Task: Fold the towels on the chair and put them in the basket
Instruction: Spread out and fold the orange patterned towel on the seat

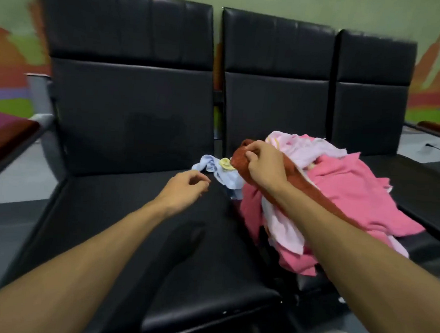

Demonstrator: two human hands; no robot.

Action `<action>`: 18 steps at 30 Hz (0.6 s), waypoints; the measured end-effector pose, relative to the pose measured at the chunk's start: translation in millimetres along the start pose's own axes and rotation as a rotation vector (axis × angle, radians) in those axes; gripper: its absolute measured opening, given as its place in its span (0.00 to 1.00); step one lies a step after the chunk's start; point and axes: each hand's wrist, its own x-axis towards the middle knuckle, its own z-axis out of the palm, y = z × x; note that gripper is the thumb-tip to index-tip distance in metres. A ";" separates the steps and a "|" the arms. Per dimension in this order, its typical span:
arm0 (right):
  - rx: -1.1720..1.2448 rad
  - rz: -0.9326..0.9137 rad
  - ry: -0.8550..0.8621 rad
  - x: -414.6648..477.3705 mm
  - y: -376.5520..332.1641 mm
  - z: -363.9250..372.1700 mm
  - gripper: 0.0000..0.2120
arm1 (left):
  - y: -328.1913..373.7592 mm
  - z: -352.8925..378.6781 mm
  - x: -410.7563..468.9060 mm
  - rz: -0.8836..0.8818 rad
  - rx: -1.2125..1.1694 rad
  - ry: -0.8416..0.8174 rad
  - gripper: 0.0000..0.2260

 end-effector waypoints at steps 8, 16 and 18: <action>0.235 -0.118 -0.452 -119.9 -75.1 98.6 0.07 | -78.3 -51.3 -88.1 -0.285 -0.292 0.154 0.06; 0.360 -0.122 -0.783 -130.4 -36.1 98.2 0.07 | -115.5 -47.0 -109.3 -0.354 0.006 0.139 0.07; 0.279 -0.089 -0.662 -113.5 -19.8 86.7 0.08 | -110.7 -43.8 -103.9 -0.318 0.167 0.078 0.08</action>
